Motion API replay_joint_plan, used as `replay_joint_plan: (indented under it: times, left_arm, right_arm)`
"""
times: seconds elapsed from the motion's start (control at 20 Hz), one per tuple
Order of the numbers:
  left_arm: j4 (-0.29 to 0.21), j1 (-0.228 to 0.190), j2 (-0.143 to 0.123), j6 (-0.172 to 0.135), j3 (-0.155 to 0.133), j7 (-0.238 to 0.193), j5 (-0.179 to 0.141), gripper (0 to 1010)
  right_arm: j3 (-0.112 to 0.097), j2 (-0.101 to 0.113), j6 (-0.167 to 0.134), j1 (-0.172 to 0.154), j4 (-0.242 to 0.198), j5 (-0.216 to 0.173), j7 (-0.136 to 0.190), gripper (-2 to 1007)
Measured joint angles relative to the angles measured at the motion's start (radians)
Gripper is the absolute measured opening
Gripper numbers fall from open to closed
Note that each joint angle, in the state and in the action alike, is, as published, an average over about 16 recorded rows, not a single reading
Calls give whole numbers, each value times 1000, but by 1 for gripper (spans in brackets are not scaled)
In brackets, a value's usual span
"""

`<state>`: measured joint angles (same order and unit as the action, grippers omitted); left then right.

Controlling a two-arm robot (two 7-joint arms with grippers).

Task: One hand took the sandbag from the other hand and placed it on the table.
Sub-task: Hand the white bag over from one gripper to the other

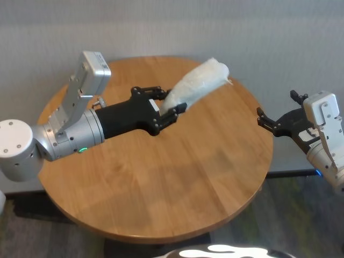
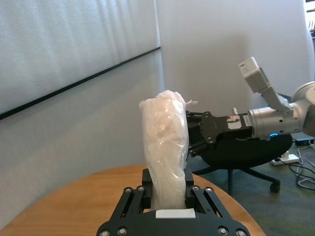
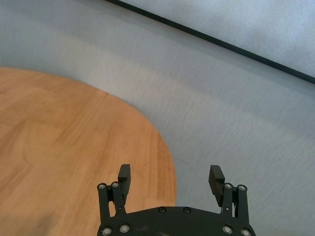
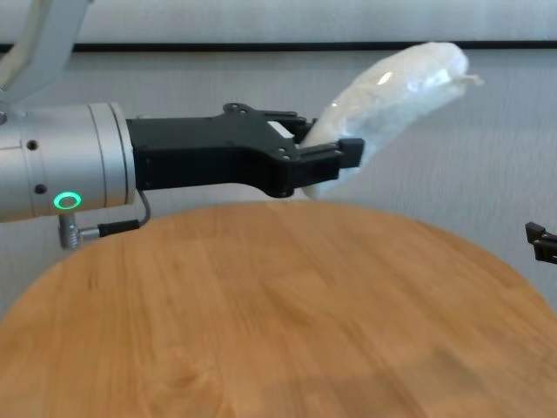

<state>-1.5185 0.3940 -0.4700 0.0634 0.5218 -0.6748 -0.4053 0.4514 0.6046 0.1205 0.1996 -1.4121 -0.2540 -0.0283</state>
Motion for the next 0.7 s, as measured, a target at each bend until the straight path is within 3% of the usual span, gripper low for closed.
replay_joint_plan:
  times: [0.4,0.7]
  left_arm:
    - [-3,1,-2,-18,2,28,4,386]
    - [-2,0,-1,-19,1,25,5,386]
  right_arm:
    - [0,0,0,0,0,0,0,1001]
    - [0,0,0,0,0,0,0,1001]
